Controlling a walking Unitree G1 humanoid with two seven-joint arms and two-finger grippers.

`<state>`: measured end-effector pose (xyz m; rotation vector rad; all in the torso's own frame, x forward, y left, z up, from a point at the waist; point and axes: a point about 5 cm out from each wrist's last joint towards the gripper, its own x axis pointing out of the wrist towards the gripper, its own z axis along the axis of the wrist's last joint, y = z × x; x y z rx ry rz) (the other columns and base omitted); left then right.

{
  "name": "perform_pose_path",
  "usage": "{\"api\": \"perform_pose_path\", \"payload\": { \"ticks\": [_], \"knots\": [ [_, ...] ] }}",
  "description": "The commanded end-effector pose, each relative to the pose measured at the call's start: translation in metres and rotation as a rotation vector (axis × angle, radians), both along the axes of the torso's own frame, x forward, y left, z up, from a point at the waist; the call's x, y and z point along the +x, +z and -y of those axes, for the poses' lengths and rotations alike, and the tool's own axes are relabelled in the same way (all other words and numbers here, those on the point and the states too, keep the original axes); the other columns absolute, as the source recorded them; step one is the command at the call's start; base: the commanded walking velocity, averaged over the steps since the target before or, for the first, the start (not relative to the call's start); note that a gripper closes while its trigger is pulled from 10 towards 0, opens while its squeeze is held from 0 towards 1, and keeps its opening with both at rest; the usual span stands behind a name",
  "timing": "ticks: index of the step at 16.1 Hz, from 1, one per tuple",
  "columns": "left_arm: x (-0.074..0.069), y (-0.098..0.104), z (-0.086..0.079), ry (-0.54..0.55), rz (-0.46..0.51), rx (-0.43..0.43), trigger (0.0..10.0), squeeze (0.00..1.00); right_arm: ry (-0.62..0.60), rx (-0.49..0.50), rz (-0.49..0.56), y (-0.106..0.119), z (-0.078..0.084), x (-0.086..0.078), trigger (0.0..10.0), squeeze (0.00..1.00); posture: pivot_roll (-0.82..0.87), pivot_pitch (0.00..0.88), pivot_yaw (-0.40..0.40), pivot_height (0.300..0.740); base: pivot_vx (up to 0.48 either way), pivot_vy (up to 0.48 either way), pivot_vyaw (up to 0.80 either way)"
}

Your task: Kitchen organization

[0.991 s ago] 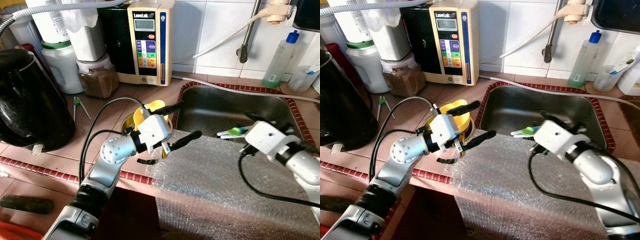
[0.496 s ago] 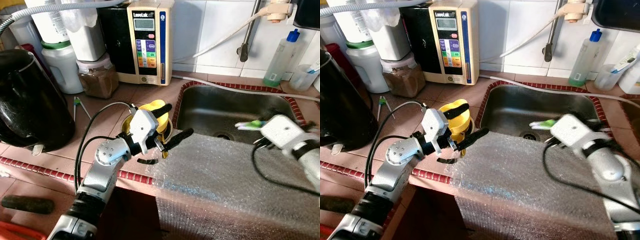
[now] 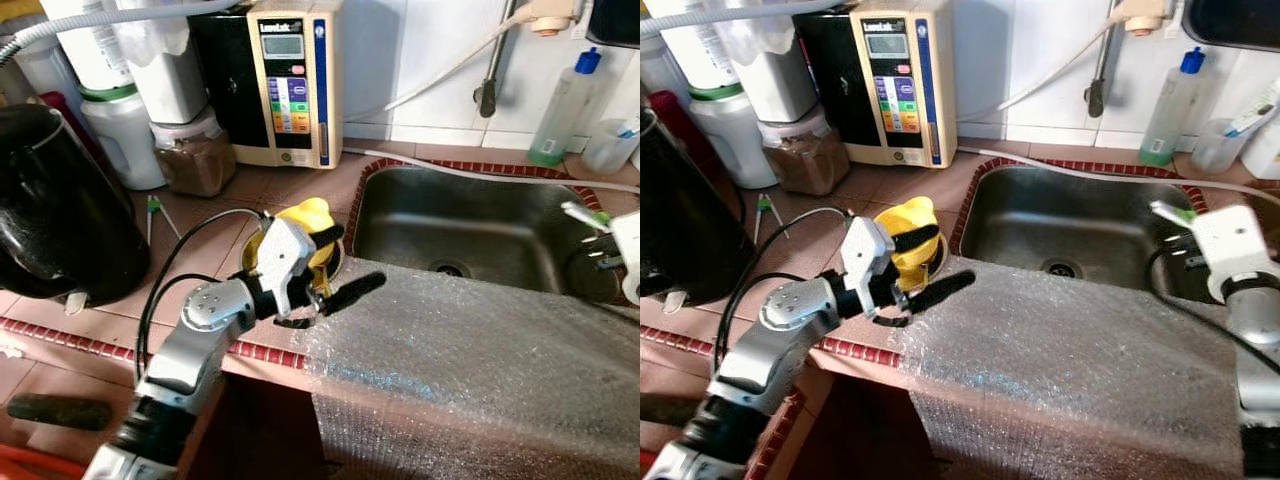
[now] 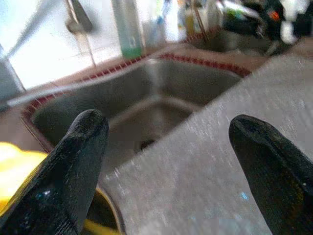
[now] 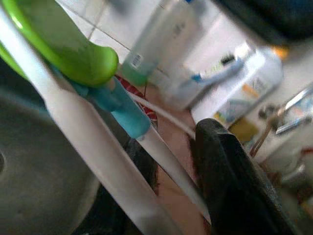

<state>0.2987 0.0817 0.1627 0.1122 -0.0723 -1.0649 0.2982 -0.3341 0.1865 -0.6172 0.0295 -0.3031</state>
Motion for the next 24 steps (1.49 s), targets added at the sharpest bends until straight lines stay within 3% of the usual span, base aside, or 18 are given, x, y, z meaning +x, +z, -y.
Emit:
{"api": "perform_pose_path", "payload": {
  "ticks": [1, 2, 4, 5, 6, 7, 10, 14, 15, 20, 21, 22, 23, 24],
  "knots": [
    [-0.002, 0.001, -0.001, -0.008, 0.000, 0.020, 10.0, 1.00, -0.032, 0.052, 0.029, 0.000, 0.004, 0.002, 0.0, 0.00, -0.03, 0.058, 0.096, 0.740, 0.000, 0.000, 0.00],
    [-0.005, -0.002, -0.002, -0.025, -0.020, 0.048, 10.0, 1.00, -0.047, 0.115, 0.005, -0.010, 0.004, 0.007, 0.0, 0.00, -0.02, 0.062, 0.102, 0.740, 0.000, 0.000, 0.00],
    [-0.008, -0.003, -0.001, -0.054, -0.033, 0.080, 10.0, 1.00, -0.052, 0.143, -0.024, -0.017, 0.003, 0.011, 0.4, 0.00, -0.02, 0.063, 0.105, 0.740, 0.000, 0.000, 0.00],
    [-0.012, -0.004, 0.000, -0.084, -0.061, 0.102, 10.0, 0.68, -0.066, 0.166, -0.040, -0.022, 0.004, 0.014, 9.3, 0.00, -0.01, 0.064, 0.109, 0.740, 0.000, 0.000, 0.00],
    [-0.014, -0.005, 0.001, -0.103, -0.070, 0.119, 10.0, 0.41, -0.072, 0.182, -0.032, -0.023, 0.003, 0.017, 10.0, 0.00, -0.01, 0.064, 0.110, 0.740, 0.000, 0.000, 0.00],
    [-0.014, -0.005, 0.001, -0.100, -0.076, 0.119, 10.0, 0.00, -0.063, 0.185, -0.024, -0.022, -0.001, 0.020, 10.0, 0.00, -0.01, 0.064, 0.110, 0.740, 0.000, 0.000, 0.00],
    [-0.014, -0.003, 0.002, -0.045, -0.119, 0.067, 10.0, 0.00, -0.050, 0.176, -0.005, -0.025, -0.011, 0.024, 10.0, 0.00, -0.01, 0.066, 0.108, 0.740, 0.000, 0.000, 0.00],
    [-0.017, -0.005, 0.007, -0.001, -0.147, 0.034, 10.0, 0.00, -0.072, 0.211, -0.001, -0.032, -0.013, 0.023, 10.0, 0.00, -0.01, 0.065, 0.099, 0.740, 0.000, 0.000, 0.00],
    [-0.019, -0.006, 0.009, 0.011, -0.193, 0.005, 10.0, 0.00, -0.066, 0.219, 0.001, -0.031, -0.014, 0.025, 10.0, 0.00, -0.02, 0.065, 0.095, 0.740, 0.000, 0.000, 0.00],
    [-0.020, -0.003, 0.017, -0.029, -0.235, 0.005, 10.0, 0.00, -0.013, 0.205, -0.009, -0.024, -0.017, 0.037, 10.0, 0.00, -0.02, 0.056, 0.082, 0.740, 0.000, 0.000, 0.00],
    [-0.019, -0.001, 0.019, -0.020, -0.249, -0.014, 10.0, 0.00, 0.019, 0.216, -0.037, -0.027, -0.020, 0.042, 10.0, 0.15, -0.02, 0.053, 0.080, 0.740, 0.000, 0.000, 0.00],
    [-0.020, -0.001, 0.021, -0.024, -0.248, -0.012, 10.0, 0.00, 0.046, 0.235, -0.050, -0.029, -0.022, 0.044, 10.0, 0.94, -0.02, 0.051, 0.078, 0.740, 0.000, 0.000, 0.00],
    [-0.021, -0.001, 0.021, -0.028, -0.247, -0.006, 10.0, 0.00, 0.065, 0.243, -0.055, -0.029, -0.022, 0.046, 10.0, 1.00, -0.01, 0.051, 0.076, 0.740, 0.000, 0.000, 0.00],
    [-0.021, -0.001, 0.021, -0.031, -0.243, -0.001, 10.0, 0.00, 0.076, 0.249, -0.061, -0.029, -0.023, 0.047, 10.0, 1.00, -0.01, 0.051, 0.076, 0.740, 0.000, 0.000, 0.00]
  ]
}}
